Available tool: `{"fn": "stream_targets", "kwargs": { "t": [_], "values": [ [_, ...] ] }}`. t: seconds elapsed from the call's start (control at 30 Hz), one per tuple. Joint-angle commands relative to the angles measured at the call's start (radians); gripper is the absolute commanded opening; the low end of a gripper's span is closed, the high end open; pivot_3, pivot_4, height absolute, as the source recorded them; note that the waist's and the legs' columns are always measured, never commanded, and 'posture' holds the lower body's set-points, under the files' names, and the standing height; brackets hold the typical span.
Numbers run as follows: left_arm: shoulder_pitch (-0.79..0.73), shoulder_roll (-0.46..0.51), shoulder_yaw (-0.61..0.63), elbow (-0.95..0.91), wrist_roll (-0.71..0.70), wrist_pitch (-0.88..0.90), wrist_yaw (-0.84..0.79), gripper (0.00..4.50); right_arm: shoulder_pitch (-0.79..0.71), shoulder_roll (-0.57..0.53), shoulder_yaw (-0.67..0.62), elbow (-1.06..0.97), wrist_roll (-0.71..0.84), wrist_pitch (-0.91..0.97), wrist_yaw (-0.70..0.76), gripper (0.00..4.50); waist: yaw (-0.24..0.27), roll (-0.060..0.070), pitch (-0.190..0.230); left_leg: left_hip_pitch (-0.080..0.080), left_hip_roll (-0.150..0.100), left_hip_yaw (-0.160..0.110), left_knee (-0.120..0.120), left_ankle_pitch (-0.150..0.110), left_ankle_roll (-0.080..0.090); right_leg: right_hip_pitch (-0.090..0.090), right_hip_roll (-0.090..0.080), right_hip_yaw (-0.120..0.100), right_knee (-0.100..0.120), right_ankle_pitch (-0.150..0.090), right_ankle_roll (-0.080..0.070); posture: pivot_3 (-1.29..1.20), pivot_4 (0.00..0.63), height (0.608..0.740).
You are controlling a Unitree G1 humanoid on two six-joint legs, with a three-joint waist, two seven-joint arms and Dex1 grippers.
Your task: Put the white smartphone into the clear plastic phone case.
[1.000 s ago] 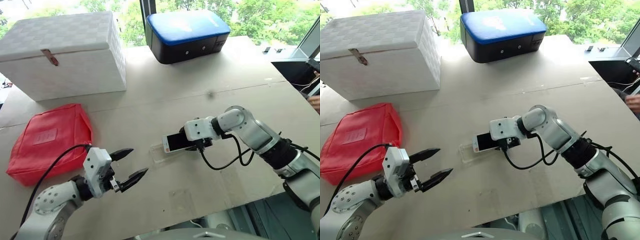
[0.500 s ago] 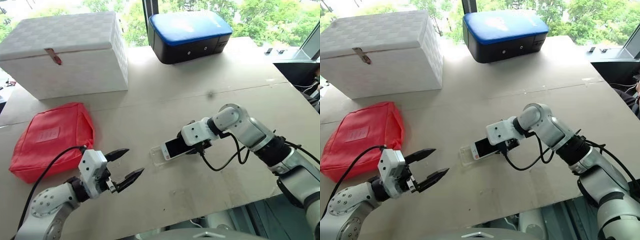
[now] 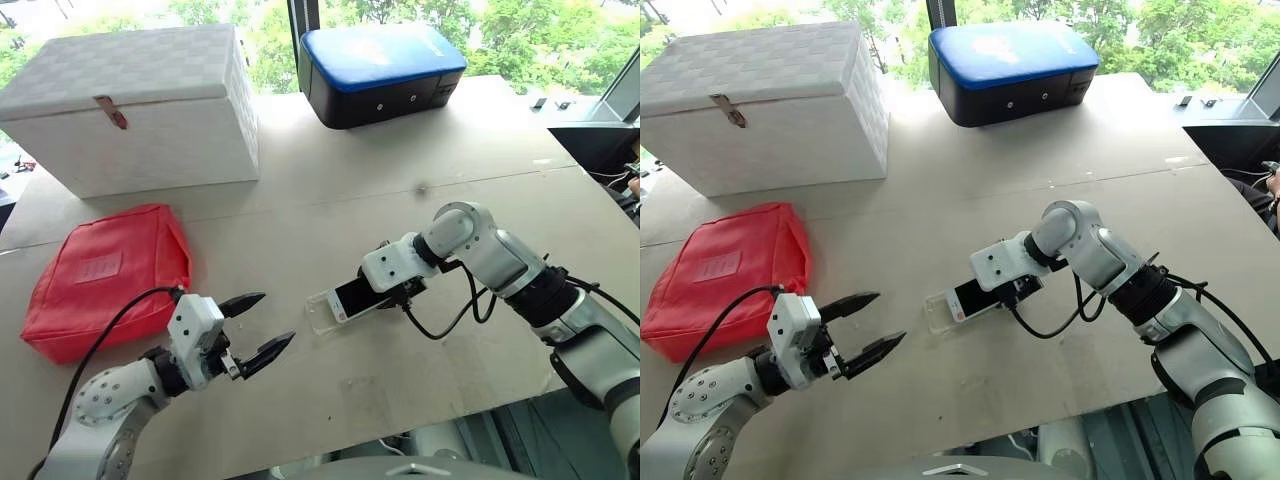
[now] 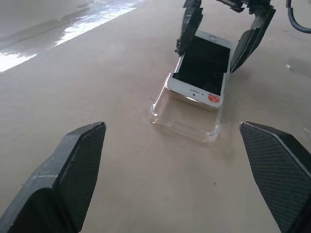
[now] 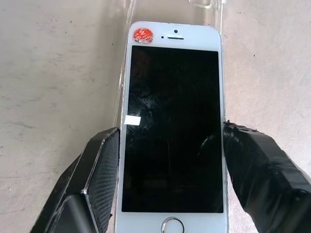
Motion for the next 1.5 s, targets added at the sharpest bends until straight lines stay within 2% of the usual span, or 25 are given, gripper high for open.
{"fn": "stream_targets", "kwargs": {
  "t": [0.03, 0.23, 0.3, 0.37, 0.47, 0.57, 0.67, 0.8, 0.9, 1.03, 1.17, 1.23, 1.37, 1.5],
  "values": [
    [-0.008, 0.003, -0.006, -0.008, 0.007, -0.011, 0.005, 4.50, 0.014, -0.004, 0.047, 0.047, -0.062, -0.011, 0.018, 2.78, -0.001, 0.000, 0.000, 0.001, 0.000, 0.000, 0.000, 0.000, 0.000, 0.000, 0.000, 0.000, 0.000, 0.000, 0.000, 0.00, 0.150, 0.740],
    [-0.015, 0.002, -0.012, -0.010, 0.009, -0.009, 0.012, 4.50, 0.025, 0.014, 0.020, 0.054, -0.054, 0.020, 0.004, 2.78, 0.000, 0.000, 0.000, 0.010, 0.000, 0.000, 0.000, -0.004, 0.002, 0.008, 0.000, 0.000, 0.000, 0.000, 0.000, 0.00, 0.150, 0.740],
    [-0.016, -0.002, -0.007, -0.010, 0.007, -0.006, 0.021, 4.50, 0.023, 0.018, -0.004, 0.049, -0.043, 0.031, -0.007, 3.81, 0.000, 0.000, 0.000, 0.010, 0.000, 0.000, 0.000, -0.004, 0.002, 0.008, -0.001, 0.001, 0.000, 0.000, 0.000, 0.00, 0.150, 0.740],
    [-0.019, 0.000, -0.010, -0.011, 0.003, -0.003, 0.020, 4.50, 0.027, 0.034, -0.051, 0.029, -0.018, 0.072, -0.041, 4.44, 0.000, 0.000, 0.000, 0.010, 0.000, 0.000, 0.000, -0.004, 0.002, 0.008, -0.001, 0.000, 0.001, 0.000, 0.000, 0.00, 0.150, 0.740],
    [-0.024, 0.005, -0.020, 0.001, 0.014, -0.013, 0.009, 4.50, 0.031, -0.002, -0.098, -0.047, -0.001, 0.116, -0.034, 4.44, -0.001, 0.002, 0.001, 0.009, 0.000, 0.000, -0.001, -0.003, 0.000, 0.008, -0.001, 0.000, 0.000, 0.000, 0.000, 0.00, 0.150, 0.740],
    [-0.038, 0.010, -0.023, 0.011, 0.012, -0.008, 0.005, 4.50, 0.039, -0.006, -0.177, -0.144, 0.088, 0.225, -0.033, 4.44, -0.001, 0.003, 0.002, 0.008, 0.000, 0.000, -0.001, -0.001, -0.001, 0.007, -0.001, 0.001, 0.000, 0.000, 0.000, 0.00, 0.150, 0.740],
    [-0.052, 0.020, -0.032, 0.027, 0.021, -0.012, -0.004, 4.50, 0.060, -0.022, -0.225, -0.237, 0.162, 0.324, -0.021, 3.56, -0.001, 0.003, 0.002, 0.008, 0.000, 0.000, -0.001, -0.001, -0.001, 0.007, -0.001, 0.001, 0.000, 0.000, 0.000, 0.00, 0.150, 0.740],
    [-0.071, 0.024, -0.031, 0.045, 0.017, -0.011, -0.008, 4.50, 0.082, -0.002, -0.244, -0.282, 0.225, 0.411, -0.054, 1.68, -0.002, 0.003, 0.002, 0.008, 0.001, 0.000, -0.002, -0.004, 0.003, 0.006, -0.001, 0.000, 0.000, 0.000, 0.000, 0.00, 0.150, 0.740],
    [-0.076, 0.022, -0.041, 0.053, 0.021, -0.014, -0.013, 4.50, 0.102, 0.070, -0.239, -0.278, 0.268, 0.477, -0.113, 0.06, -0.005, 0.003, 0.002, 0.008, 0.001, 0.000, -0.002, -0.004, 0.002, 0.006, -0.001, 0.001, 0.000, 0.000, 0.000, 0.00, 0.150, 0.740],
    [-0.084, 0.019, -0.054, 0.057, 0.027, -0.014, -0.013, 4.50, 0.140, 0.136, -0.141, -0.181, 0.200, 0.450, -0.202, 0.02, -0.004, 0.003, 0.002, 0.008, 0.001, 0.000, -0.002, -0.004, 0.003, 0.006, 0.000, 0.001, 0.001, 0.000, 0.000, 0.00, 0.150, 0.740],
    [-0.086, 0.020, -0.054, 0.055, 0.028, -0.013, -0.012, 4.50, 0.200, 0.082, 0.029, -0.074, 0.090, 0.394, -0.183, 0.02, 0.000, 0.005, 0.002, 0.008, 0.000, 0.000, -0.002, -0.003, 0.002, 0.006, -0.001, 0.001, 0.000, 0.000, 0.000, 0.00, 0.150, 0.740],
    [-0.085, 0.022, -0.053, 0.057, 0.028, -0.015, -0.012, 4.50, 0.214, 0.056, 0.053, -0.066, 0.079, 0.393, -0.165, 0.02, -0.002, 0.005, -0.003, 0.010, -0.001, 0.002, -0.002, -0.003, 0.003, 0.007, -0.002, 0.003, -0.001, 0.000, 0.000, 0.00, 0.150, 0.740],
    [-0.091, 0.020, -0.061, 0.060, 0.032, -0.015, -0.009, 4.50, 0.207, 0.056, -0.022, -0.100, 0.134, 0.425, -0.177, 0.02, -0.001, 0.004, -0.006, 0.013, 0.000, 0.000, -0.002, -0.005, 0.001, 0.009, -0.001, 0.001, 0.000, 0.000, 0.000, 0.00, 0.150, 0.740],
    [-0.097, 0.016, -0.074, 0.055, 0.037, -0.012, -0.004, 4.50, 0.218, 0.114, -0.219, -0.190, 0.302, 0.460, -0.211, 0.02, 0.000, 0.005, -0.005, 0.013, 0.001, -0.001, -0.002, -0.006, -0.001, 0.009, -0.001, -0.001, 0.001, 0.000, 0.000, 0.00, 0.150, 0.740]
  ]
}}
